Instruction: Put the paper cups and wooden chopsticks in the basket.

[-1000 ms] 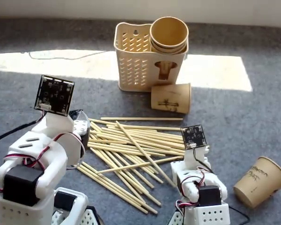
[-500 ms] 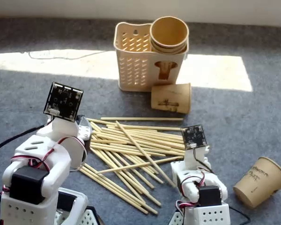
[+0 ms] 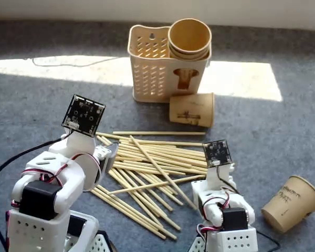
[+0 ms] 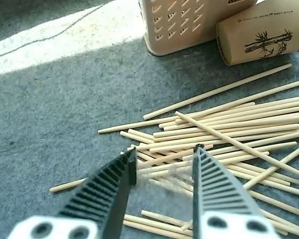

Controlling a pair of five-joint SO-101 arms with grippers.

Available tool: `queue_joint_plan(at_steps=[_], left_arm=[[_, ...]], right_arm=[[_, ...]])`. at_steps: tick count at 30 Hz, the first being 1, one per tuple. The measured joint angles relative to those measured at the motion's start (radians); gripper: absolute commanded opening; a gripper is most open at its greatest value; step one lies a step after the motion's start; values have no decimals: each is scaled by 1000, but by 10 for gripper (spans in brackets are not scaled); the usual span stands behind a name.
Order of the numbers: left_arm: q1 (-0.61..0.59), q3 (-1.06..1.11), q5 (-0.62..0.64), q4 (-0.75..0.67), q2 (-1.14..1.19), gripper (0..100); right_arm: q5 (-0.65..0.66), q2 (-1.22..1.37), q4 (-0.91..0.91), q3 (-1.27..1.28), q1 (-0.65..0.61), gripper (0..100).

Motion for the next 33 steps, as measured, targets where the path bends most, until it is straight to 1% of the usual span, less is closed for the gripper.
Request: queue_joint_plan(at_steps=[3, 8, 12, 17, 22, 26, 33], left_arm=[[51, 5, -6, -5, 0, 190], [150, 6, -5, -75, 17, 190], [161, 6, 9, -143, 175, 212], [210, -89, 9, -150, 400, 217], [270, -181, 9, -153, 568, 217], [288, -209, 9, -160, 629, 217], [288, -210, 12, -160, 631, 217]], right_arm=[[0, 0, 0, 0, 0, 10], [0, 0, 0, 0, 0, 10], [0, 0, 0, 0, 0, 10], [0, 0, 0, 0, 0, 10], [0, 0, 0, 0, 0, 10], [0, 0, 0, 0, 0, 10], [0, 0, 0, 0, 0, 10]])
